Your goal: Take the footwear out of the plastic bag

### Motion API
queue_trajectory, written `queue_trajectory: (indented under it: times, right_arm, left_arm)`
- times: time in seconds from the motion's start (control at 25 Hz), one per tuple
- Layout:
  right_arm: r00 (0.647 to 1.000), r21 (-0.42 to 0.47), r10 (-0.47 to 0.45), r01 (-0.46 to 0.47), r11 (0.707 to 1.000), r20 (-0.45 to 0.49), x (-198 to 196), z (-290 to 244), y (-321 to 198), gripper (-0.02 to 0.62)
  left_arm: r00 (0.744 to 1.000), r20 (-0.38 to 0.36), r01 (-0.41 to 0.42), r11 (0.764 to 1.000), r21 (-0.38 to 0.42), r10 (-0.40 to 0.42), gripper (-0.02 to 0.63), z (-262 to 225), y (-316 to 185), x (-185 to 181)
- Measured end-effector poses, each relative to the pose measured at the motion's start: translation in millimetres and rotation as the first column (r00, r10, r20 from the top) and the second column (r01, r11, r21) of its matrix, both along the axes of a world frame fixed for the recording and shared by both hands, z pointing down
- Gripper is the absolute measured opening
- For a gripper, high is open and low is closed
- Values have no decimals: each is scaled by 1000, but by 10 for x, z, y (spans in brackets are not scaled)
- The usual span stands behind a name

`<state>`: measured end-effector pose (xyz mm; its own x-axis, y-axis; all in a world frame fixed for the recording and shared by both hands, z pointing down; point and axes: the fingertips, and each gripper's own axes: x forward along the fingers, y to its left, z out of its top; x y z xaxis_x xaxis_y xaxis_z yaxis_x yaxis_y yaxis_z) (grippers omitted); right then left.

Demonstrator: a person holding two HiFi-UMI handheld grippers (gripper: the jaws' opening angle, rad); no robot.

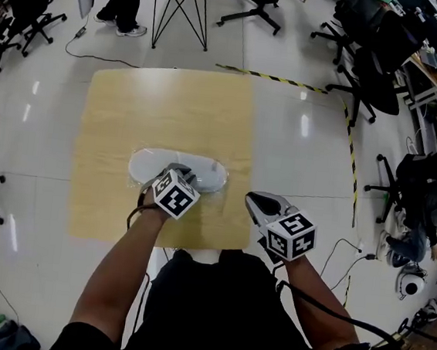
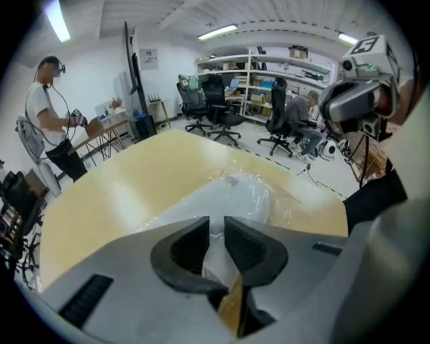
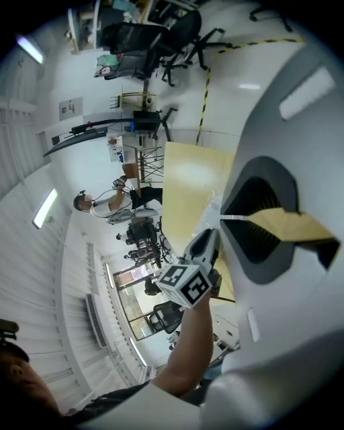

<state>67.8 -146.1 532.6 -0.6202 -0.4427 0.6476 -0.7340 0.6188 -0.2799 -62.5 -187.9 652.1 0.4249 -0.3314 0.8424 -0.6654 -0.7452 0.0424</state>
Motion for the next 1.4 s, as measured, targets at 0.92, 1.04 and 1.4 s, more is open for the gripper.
queue_trajectory:
  times: [0.92, 1.04, 1.4]
  right_arm:
    - [982, -197, 123, -150, 969, -142, -260, 1174, -913, 8]
    - [995, -270, 100, -101, 958, -19, -173, 1207, -883, 20]
    - [992, -214, 124, -118, 970, 12, 246, 923, -651, 37]
  left_arm:
    - [992, -43, 115, 993, -3, -115, 54, 66, 237, -29]
    - [991, -56, 118, 993, -6, -118, 46, 71, 227, -36]
    - [991, -62, 121, 993, -14, -122, 39, 68, 218, -84]
